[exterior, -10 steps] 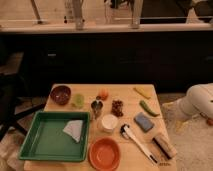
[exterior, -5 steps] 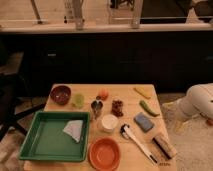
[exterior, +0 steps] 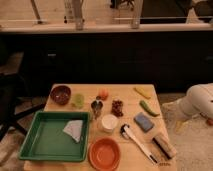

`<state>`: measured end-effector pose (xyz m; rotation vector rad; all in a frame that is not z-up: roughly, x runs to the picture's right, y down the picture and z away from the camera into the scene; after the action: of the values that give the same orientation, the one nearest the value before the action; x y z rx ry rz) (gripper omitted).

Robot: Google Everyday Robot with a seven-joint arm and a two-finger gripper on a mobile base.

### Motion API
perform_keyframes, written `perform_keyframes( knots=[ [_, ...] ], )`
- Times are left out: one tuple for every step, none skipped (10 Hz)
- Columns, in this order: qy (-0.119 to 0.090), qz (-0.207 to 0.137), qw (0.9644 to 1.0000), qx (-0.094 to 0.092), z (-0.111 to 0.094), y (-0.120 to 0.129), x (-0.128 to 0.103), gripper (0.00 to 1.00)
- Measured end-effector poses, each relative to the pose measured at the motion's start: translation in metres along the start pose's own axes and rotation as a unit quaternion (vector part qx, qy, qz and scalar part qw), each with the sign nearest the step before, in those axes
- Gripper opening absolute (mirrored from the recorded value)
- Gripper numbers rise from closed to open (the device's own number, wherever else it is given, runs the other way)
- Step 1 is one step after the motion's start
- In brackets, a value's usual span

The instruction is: Place pepper in purple bowl

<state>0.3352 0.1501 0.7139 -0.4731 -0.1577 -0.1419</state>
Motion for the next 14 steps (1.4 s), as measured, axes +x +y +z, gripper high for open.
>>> perform_keyframes(
  knots=[
    [0.0,0.0,1.0,0.0,0.0,0.0,0.0,0.8],
    [0.0,0.0,1.0,0.0,0.0,0.0,0.0,0.8],
    [0.0,0.0,1.0,0.0,0.0,0.0,0.0,0.8],
    [0.0,0.0,1.0,0.0,0.0,0.0,0.0,0.8],
    [0.001,0.0,1.0,0.002,0.001,-0.001,-0.001,0.8],
    [0.012,0.007,0.9999,0.007,0.001,-0.002,-0.002,0.8],
    [0.024,0.018,0.9994,0.015,0.001,-0.009,-0.011,0.8],
    [0.026,0.025,0.9991,0.022,0.002,-0.013,-0.016,0.8],
    [0.029,0.04,0.9982,0.033,0.001,-0.017,-0.014,0.8],
    [0.031,0.05,0.9975,0.039,0.002,-0.02,-0.013,0.8],
    [0.03,0.055,0.997,0.045,0.003,-0.025,-0.017,0.8],
    [0.028,0.06,0.9965,0.051,0.004,-0.03,-0.019,0.8],
    [0.025,0.067,0.9957,0.058,0.005,-0.034,-0.016,0.8],
    [0.016,0.078,0.9947,0.065,0.008,-0.037,-0.013,0.8]
  ],
)
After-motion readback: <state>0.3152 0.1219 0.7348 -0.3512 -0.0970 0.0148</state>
